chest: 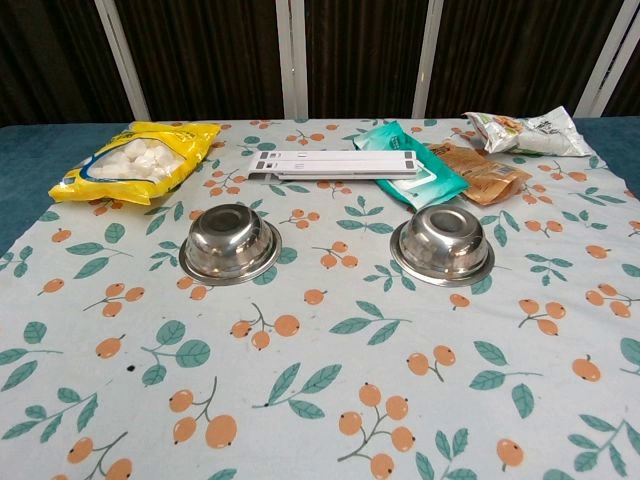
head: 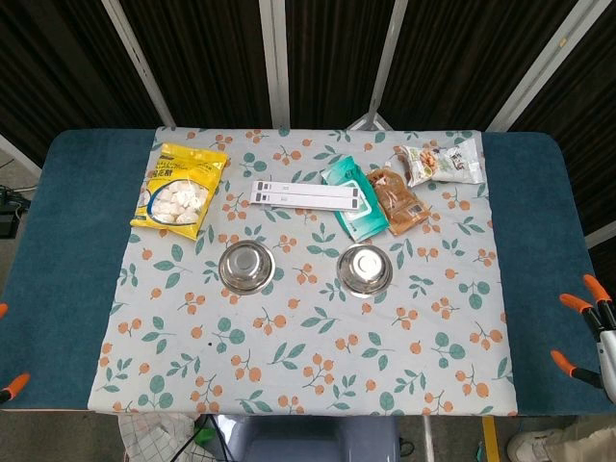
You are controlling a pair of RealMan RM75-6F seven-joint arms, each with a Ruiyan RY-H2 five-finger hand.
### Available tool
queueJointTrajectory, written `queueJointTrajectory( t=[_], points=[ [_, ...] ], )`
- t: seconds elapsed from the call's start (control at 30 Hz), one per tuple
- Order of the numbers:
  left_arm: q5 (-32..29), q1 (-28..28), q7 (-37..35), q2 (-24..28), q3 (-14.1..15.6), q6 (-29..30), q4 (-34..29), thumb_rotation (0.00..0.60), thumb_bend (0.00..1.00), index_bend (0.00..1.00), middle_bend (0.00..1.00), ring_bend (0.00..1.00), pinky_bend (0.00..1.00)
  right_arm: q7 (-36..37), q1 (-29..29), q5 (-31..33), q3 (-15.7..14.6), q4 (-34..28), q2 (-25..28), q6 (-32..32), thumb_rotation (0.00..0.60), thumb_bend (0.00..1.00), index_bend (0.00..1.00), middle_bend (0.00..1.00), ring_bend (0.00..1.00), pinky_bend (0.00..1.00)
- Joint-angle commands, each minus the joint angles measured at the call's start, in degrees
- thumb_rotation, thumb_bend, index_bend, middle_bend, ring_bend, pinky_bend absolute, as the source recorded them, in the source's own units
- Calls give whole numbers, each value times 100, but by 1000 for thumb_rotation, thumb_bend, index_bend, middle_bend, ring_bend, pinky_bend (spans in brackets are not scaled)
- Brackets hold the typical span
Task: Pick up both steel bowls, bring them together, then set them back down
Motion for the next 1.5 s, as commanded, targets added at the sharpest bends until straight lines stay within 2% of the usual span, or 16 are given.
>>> queueJointTrajectory(
  t=[0.03,0.43,0.6,0.77,0.87,1.0,1.13,1.3,1.5],
  points=[
    [49,-15,-7,1,-1,-4,8,600,89,172,0,0,97,60,-37,-3,6,-27,-24,74,600,160,279,86,66,36],
    [64,-92,-109,-29,-40,-95,56,600,71,172,0,0,97,331,-65,16,27,-52,-58,119,600,158,269,86,66,36],
    [58,-139,-135,-63,-52,-169,97,600,64,172,0,0,97,653,-8,33,-9,-71,-68,-61,600,106,260,83,66,35],
    [122,-94,-364,-52,-95,54,188,600,63,173,0,0,97,809,199,18,-18,-93,-142,-425,600,70,253,66,66,12],
    [-21,-70,-445,-23,-105,17,220,600,62,173,0,0,97,510,516,-12,34,-75,-158,-870,600,39,233,53,66,1],
    [-105,-123,-404,-18,-131,-111,203,600,62,173,0,0,97,111,1049,93,248,-275,-276,-1515,600,37,199,46,66,2],
    [-27,-147,-296,-45,-97,-166,164,600,62,173,0,0,97,-76,1584,268,432,-421,-534,-2199,600,37,85,37,66,1],
    [-73,-153,-183,-66,-112,-205,138,600,62,173,0,0,97,-560,2251,870,689,-488,-990,-3138,600,37,62,37,66,1],
    [-206,-173,-83,-93,-146,-303,114,600,62,172,0,0,97,-1290,2873,1772,941,-364,-1593,-3839,600,37,61,37,66,2]
  ],
)
